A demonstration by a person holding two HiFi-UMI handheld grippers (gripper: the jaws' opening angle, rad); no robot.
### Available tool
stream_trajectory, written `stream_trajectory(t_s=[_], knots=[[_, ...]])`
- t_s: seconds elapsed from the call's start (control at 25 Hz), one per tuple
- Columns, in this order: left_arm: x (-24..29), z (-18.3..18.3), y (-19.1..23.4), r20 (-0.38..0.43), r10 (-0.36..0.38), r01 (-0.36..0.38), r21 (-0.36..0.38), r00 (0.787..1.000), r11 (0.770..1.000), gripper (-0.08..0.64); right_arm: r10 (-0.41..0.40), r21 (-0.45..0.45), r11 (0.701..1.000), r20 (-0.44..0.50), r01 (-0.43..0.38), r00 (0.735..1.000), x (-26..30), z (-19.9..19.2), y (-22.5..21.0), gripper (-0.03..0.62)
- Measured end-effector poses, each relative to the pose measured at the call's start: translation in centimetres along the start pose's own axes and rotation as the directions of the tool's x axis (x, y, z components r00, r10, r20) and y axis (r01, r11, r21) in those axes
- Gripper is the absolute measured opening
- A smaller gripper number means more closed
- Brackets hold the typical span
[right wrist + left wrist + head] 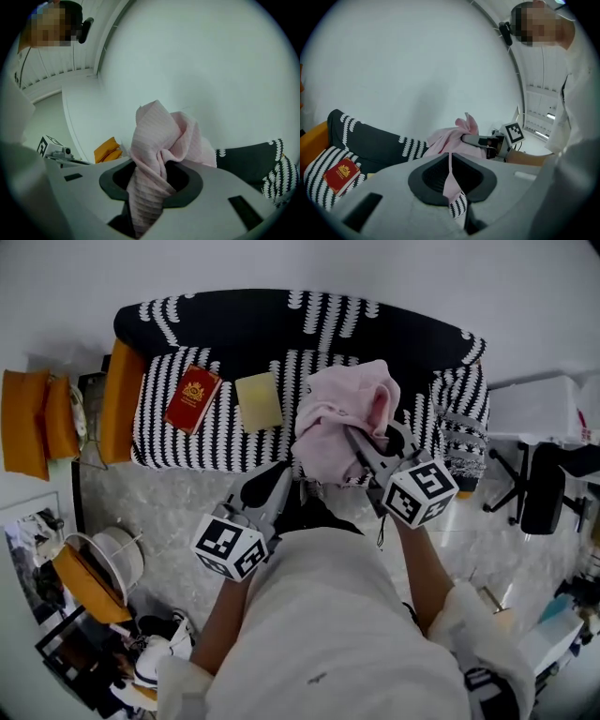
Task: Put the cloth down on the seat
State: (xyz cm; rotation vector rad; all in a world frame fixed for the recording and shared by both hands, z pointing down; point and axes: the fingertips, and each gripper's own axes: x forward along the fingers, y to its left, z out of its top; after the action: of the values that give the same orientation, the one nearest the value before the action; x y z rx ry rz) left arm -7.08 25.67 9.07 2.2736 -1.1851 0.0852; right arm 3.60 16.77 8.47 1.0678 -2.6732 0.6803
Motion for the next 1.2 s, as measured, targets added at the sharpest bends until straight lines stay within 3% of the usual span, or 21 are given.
stream_trajectory(t_s=[0.56, 0.88, 1.2], knots=[[4.4, 4.2, 6.4, -0.061, -0.138, 0.139, 0.004, 0.989, 0.99, 0.029, -0.141, 0.039, 0.989, -0.09, 0.145, 0.986, 6.7, -2.7, -4.2, 0.135], [6.8, 4.6, 8.1, -0.134, -0.247, 0.25, 0.012, 0.96, 0.968, 0.029, -0.232, 0.063, 0.968, -0.133, 0.242, 0.963, 9.1, -5.6, -6.3, 0.137], [8.6, 3.5, 9.1, -0.215, -0.311, 0.322, 0.017, 0.926, 0.947, 0.029, -0.314, 0.051, 0.943, -0.182, 0.328, 0.932, 11.8, -9.9, -8.8, 0.086]])
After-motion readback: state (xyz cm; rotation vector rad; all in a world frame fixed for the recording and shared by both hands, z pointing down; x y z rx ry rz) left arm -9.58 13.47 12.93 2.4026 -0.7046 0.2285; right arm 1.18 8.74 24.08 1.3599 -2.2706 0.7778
